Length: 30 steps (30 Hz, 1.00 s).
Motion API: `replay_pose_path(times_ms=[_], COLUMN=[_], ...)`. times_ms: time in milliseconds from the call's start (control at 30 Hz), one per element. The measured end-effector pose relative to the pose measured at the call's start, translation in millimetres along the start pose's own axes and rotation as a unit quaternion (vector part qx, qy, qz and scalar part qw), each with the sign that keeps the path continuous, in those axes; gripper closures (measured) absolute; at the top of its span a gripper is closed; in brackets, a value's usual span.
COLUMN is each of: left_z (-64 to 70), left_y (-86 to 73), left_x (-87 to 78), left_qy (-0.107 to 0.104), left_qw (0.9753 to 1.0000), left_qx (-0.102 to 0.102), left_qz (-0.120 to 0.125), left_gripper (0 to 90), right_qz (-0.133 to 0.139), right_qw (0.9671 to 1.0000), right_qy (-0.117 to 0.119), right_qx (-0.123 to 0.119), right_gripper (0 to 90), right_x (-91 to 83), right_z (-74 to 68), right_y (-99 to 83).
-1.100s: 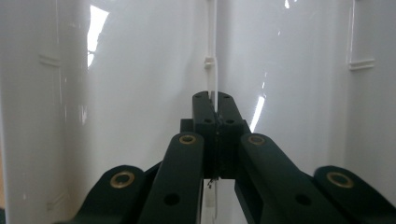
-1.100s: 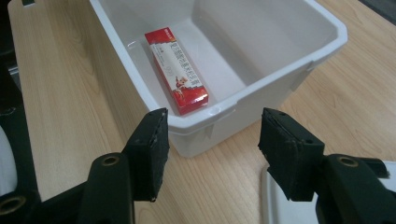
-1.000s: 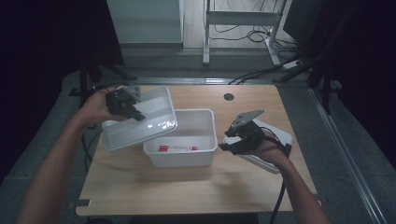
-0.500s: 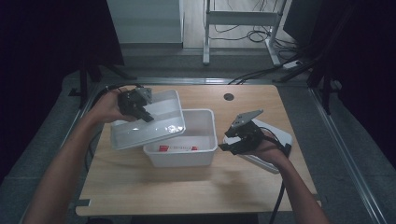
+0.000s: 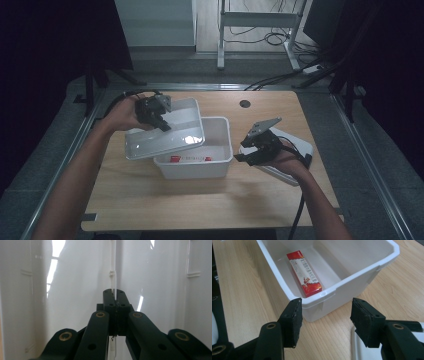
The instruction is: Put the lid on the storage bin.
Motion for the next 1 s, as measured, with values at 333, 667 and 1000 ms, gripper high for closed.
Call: replay_pose_path(times_ms=[333, 667, 1000], left_z=[1.9, 2.0, 1.9], left_y=[19.4, 27.6, 43.6], left_x=[11.9, 19.4, 28.0], left_qy=[-0.011, -0.015, -0.021], left_qw=[0.9996, 0.9992, 0.9984], left_qx=[0.023, 0.032, 0.049], left_qz=[-0.011, -0.015, -0.021], left_gripper=[89.8, 89.8, 89.8], right_qz=[0.000, 0.000, 0.003], right_qw=[1.0000, 0.9999, 0.9999], right_qy=[-0.003, -0.004, -0.008], right_qx=[0.005, 0.009, 0.013], right_gripper=[42.0, 42.0, 42.1], right_x=[-4.3, -4.2, -6.3], right_z=[2.8, 5.2, 7.6], right_y=[-6.6, -10.9, -14.2])
Point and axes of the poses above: each handheld gripper's, and its own axes: x roughly forward along the jaws, y roughly out of its top, z roughly to its right, the point moved 5 cm from there along x, roughly forward along the jaws, and after that the axes turned 3 degrees about x, right-handed, at the moved point
